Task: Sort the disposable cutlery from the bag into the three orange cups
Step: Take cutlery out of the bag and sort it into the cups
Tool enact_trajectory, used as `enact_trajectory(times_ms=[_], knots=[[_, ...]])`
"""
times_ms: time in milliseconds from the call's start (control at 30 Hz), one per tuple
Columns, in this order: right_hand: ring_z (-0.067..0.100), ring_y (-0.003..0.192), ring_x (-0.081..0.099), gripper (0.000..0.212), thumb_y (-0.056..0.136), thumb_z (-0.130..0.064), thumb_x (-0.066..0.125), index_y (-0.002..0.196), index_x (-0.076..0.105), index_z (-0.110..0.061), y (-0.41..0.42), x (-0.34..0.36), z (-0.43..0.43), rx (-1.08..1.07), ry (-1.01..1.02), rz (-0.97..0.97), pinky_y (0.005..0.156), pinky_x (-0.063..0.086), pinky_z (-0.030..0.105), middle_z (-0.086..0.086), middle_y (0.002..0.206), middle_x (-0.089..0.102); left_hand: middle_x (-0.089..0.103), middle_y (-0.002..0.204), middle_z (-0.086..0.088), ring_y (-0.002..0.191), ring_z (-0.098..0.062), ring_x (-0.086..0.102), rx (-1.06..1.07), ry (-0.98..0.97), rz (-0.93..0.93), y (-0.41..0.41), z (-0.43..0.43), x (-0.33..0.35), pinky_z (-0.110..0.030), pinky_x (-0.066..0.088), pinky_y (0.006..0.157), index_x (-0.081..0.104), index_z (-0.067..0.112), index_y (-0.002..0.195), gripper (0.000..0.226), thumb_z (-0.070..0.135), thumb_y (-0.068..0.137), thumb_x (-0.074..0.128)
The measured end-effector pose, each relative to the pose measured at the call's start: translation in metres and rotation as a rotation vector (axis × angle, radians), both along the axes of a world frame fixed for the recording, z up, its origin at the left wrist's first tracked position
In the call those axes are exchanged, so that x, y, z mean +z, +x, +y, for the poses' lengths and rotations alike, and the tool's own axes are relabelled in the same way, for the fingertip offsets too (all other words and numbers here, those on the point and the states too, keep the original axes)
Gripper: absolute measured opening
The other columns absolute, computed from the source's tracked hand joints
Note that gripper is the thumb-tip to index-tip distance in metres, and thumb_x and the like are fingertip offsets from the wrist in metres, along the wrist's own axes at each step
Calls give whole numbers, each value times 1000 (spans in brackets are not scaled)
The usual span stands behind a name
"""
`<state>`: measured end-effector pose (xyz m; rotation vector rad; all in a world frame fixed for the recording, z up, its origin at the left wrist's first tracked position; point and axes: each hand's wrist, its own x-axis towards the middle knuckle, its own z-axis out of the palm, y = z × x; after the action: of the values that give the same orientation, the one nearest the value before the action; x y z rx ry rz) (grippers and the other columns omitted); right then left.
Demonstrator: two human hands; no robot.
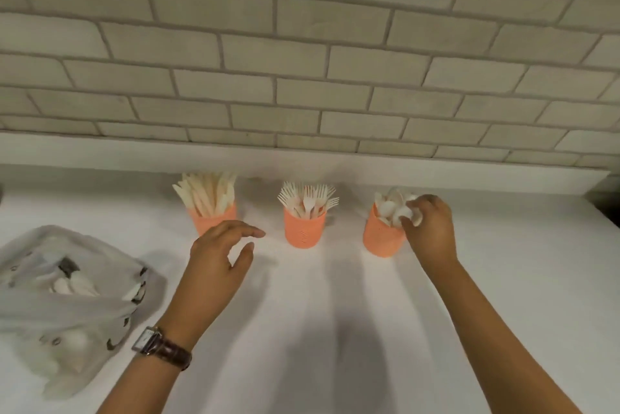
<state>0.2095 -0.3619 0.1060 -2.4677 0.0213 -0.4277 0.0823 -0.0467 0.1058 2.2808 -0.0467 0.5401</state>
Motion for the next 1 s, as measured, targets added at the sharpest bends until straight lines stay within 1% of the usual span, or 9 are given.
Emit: enact_trajectory(times_ms=[100,200,333,400,433,567,767,900,1000], knots=[[45,104,53,25,76,-10,71,100,71,-3,-8,-13,1,-3,-104,-81,87,47,44,22,119,54,61,100,17,97,1,56,152,2,31,-32,29,-5,-18,40,89,66,30,95,20,19,83,55],[44,109,49,29,80,-17,67,106,69,-5,-33,-5,20,33,-38,-162,91,45,49,21,122,51,58,100,20,98,8,52,313,-52,64,-68,68,-8,-7,37,86,64,35,90,32,3,86,59],[39,99,55,36,80,-35,50,93,71,-8,-77,-10,76,291,0,-154,88,45,47,17,103,62,62,104,9,99,-2,53,512,-72,137,-104,129,-9,-17,38,90,64,33,90,32,2,85,58],[34,89,55,20,80,-27,59,89,70,-14,-101,-18,111,378,40,-105,77,49,46,9,95,62,63,107,2,99,-7,53,593,-45,135,-114,157,-9,-18,38,90,66,29,90,30,1,84,59],[31,84,54,8,80,-18,67,88,69,-18,-111,-25,130,416,49,-83,73,49,42,6,92,62,63,106,1,99,-11,54,630,-23,113,-118,172,-9,-22,40,92,67,30,88,30,1,83,60],[8,76,51,33,74,0,76,85,65,-29,-142,-42,207,529,101,54,70,38,5,-14,82,64,58,113,-5,108,-28,52,741,88,50,-115,228,-8,-40,42,93,64,42,79,25,17,80,69],[4,82,54,17,83,-7,66,88,69,-23,-166,-30,337,565,245,118,66,40,7,-18,87,63,52,127,3,120,-20,42,396,150,365,-70,281,-1,-22,27,92,71,41,83,5,39,81,67],[6,81,58,16,88,-17,61,102,68,-15,-161,-18,420,663,163,272,75,44,12,-8,91,65,38,137,2,113,-16,50,110,288,673,-55,300,1,-18,35,85,60,31,122,40,15,86,55],[17,99,59,38,88,-32,61,120,59,-10,-151,-24,469,676,-112,592,84,43,22,1,107,63,22,143,6,95,-15,53,-31,324,676,-68,309,3,-14,39,72,35,28,143,69,4,81,51]])
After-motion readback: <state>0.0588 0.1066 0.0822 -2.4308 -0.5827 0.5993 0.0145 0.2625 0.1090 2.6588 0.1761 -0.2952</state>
